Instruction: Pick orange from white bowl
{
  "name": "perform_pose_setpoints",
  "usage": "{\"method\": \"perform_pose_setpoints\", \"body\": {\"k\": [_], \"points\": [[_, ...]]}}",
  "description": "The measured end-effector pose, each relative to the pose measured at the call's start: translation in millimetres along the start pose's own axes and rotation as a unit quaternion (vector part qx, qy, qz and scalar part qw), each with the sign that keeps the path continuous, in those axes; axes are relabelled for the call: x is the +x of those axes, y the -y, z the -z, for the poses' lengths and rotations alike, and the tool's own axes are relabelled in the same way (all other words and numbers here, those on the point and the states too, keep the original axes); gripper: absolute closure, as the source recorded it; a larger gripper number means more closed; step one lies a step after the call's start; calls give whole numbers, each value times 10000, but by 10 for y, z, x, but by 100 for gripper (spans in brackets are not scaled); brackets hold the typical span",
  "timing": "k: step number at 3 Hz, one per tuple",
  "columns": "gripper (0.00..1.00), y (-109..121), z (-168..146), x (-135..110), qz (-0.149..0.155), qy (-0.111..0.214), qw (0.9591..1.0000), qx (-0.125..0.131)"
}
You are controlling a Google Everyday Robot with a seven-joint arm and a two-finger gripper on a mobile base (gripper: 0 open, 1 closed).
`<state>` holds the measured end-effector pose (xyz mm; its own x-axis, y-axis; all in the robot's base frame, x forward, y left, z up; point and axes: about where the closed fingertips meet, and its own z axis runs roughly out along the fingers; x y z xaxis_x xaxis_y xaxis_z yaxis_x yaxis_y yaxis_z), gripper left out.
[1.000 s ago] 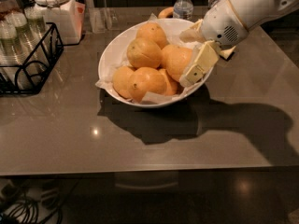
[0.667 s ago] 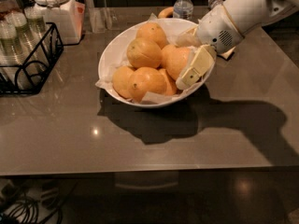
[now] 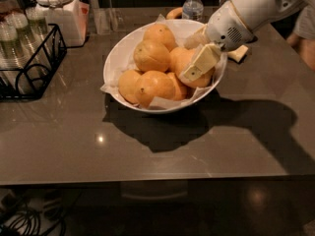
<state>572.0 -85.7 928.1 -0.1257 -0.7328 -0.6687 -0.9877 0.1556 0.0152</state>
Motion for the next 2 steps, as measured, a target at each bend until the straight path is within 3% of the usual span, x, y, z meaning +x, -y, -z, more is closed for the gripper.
{"method": "perform_pose_setpoints", "body": {"k": [2], "points": [[90,30,74,24,-47,-44,9999,118]]}}
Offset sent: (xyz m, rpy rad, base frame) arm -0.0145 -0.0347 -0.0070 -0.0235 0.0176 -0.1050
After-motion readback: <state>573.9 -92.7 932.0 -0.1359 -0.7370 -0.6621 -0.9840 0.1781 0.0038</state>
